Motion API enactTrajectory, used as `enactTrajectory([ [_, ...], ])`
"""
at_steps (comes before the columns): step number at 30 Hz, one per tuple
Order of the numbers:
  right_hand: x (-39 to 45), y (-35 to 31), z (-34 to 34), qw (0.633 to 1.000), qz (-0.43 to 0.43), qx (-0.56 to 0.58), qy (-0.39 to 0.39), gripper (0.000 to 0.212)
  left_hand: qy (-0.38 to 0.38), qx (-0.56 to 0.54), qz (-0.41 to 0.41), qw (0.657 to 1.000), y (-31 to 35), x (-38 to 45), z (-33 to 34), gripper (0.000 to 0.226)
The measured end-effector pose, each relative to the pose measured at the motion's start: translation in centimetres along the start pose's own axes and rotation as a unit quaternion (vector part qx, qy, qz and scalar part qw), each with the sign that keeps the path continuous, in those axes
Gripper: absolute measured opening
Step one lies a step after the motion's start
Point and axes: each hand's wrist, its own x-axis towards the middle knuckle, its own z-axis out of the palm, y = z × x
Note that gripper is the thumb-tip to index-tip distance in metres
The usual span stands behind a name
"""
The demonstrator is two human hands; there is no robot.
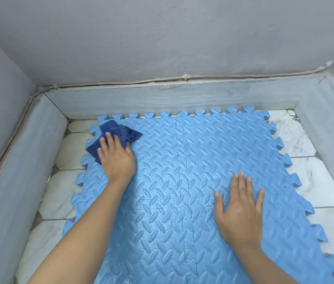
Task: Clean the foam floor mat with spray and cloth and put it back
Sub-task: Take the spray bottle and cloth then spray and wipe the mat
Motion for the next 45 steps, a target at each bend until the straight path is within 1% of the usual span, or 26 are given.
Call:
enactTrajectory([
  [2, 0.1, -0.1, 0.1, 1.000, 0.001, 0.005, -0.001, 0.071, 0.006, 0.009, -0.058, 0.998, 0.8, 0.1, 0.3, 0.060],
  [4, 0.3, -0.1, 0.2, 1.000, -0.006, 0.006, -0.002, 0.070, 0.004, 0.018, -0.069, 0.997, 2.5, -0.1, 0.6, 0.061],
  [5, 0.4, 0.0, 0.3, 1.000, -0.011, 0.006, -0.001, 0.069, -0.002, 0.018, -0.041, 0.999, 3.6, -0.3, 0.8, 0.061],
  [6, 0.4, 0.0, 0.3, 1.000, -0.016, 0.007, -0.002, 0.069, -0.016, 0.014, 0.008, 1.000, 4.9, -0.8, 0.9, 0.061],
  [7, 0.3, 0.0, 0.3, 1.000, -0.020, 0.010, -0.004, 0.069, -0.037, 0.006, 0.076, 0.996, 6.5, -1.6, 1.0, 0.061],
  [9, 0.3, 0.1, 0.2, 0.999, -0.022, 0.019, -0.014, 0.071, -0.091, 0.002, 0.214, 0.973, 9.4, -4.0, 1.0, 0.062],
  [10, 0.5, 0.2, 0.0, 0.999, -0.025, 0.027, -0.026, 0.074, -0.110, 0.016, 0.254, 0.961, 10.2, -5.2, 1.0, 0.064],
  [11, 0.6, 0.6, -0.4, 0.998, -0.038, 0.038, -0.044, 0.078, -0.114, 0.038, 0.261, 0.958, 10.3, -5.9, 1.1, 0.064],
  [12, 0.8, 1.2, -0.7, 0.995, -0.058, 0.051, -0.066, 0.082, -0.102, 0.053, 0.241, 0.964, 9.8, -6.0, 1.1, 0.064],
  [14, 0.9, 3.6, -1.7, 0.983, -0.119, 0.062, -0.128, 0.088, -0.074, 0.061, 0.152, 0.984, 7.1, -4.9, 0.5, 0.062],
  [15, 0.7, 5.0, -2.3, 0.977, -0.148, 0.048, -0.143, 0.085, -0.063, 0.061, 0.100, 0.991, 5.2, -4.1, 0.3, 0.061],
  [16, 0.2, 6.4, -2.7, 0.977, -0.166, 0.023, -0.135, 0.080, -0.054, 0.058, 0.050, 0.996, 3.4, -3.2, -0.1, 0.061],
  [19, -1.1, 7.8, -3.4, 0.986, -0.122, -0.022, -0.110, 0.065, -0.042, 0.035, -0.055, 0.997, -0.1, -0.9, -0.5, 0.061],
  [21, -1.2, 7.6, -3.0, 0.986, -0.122, -0.027, -0.108, 0.065, -0.039, 0.013, -0.070, 0.997, 0.9, -0.4, -0.1, 0.061],
  [23, -1.1, 7.8, -2.9, 0.986, -0.129, -0.027, -0.099, 0.066, -0.039, 0.011, -0.030, 0.999, 3.9, -0.9, 0.8, 0.059],
  [25, -0.9, 8.0, -2.9, 0.987, -0.129, -0.022, -0.092, 0.070, -0.052, 0.013, 0.041, 0.998, 7.8, -1.9, 1.5, 0.059],
  [28, -1.0, 7.9, -2.8, 0.988, -0.124, -0.014, -0.087, 0.074, -0.086, 0.015, 0.147, 0.985, 14.7, -3.8, 2.4, 0.059],
  [30, -0.9, 7.9, -2.7, 0.988, -0.128, -0.012, -0.080, 0.074, -0.133, 0.017, 0.233, 0.963, 19.9, -5.3, 2.6, 0.059],
  [32, -0.9, 7.9, -2.7, 0.989, -0.128, -0.005, -0.077, 0.073, -0.191, 0.022, 0.332, 0.924, 24.3, -7.3, 3.3, 0.058],
  [33, -0.8, 7.9, -2.7, 0.989, -0.129, -0.003, -0.076, 0.072, -0.205, 0.036, 0.377, 0.902, 25.9, -8.2, 3.7, 0.057],
  [35, -0.7, 7.9, -2.7, 0.989, -0.130, -0.002, -0.076, 0.071, -0.216, 0.051, 0.427, 0.877, 27.6, -9.0, 4.1, 0.058],
  [37, -0.8, 8.0, -2.7, 0.989, -0.129, -0.001, -0.073, 0.070, -0.218, 0.045, 0.444, 0.868, 27.2, -8.7, 4.1, 0.058],
  [39, -0.8, 8.0, -2.9, 0.989, -0.127, -0.001, -0.074, 0.070, -0.214, 0.033, 0.440, 0.872, 25.1, -7.3, 3.2, 0.057],
  [41, -0.9, 8.0, -3.0, 0.989, -0.128, 0.001, -0.072, 0.071, -0.191, 0.016, 0.397, 0.898, 21.8, -5.2, 2.5, 0.057],
  [43, -0.9, 8.1, -2.9, 0.989, -0.132, 0.007, -0.070, 0.071, -0.146, -0.008, 0.311, 0.939, 17.1, -3.2, 2.2, 0.057],
  [45, -0.8, 8.1, -2.8, 0.989, -0.133, 0.006, -0.066, 0.071, -0.092, -0.025, 0.201, 0.975, 12.5, -1.8, 1.8, 0.055],
])
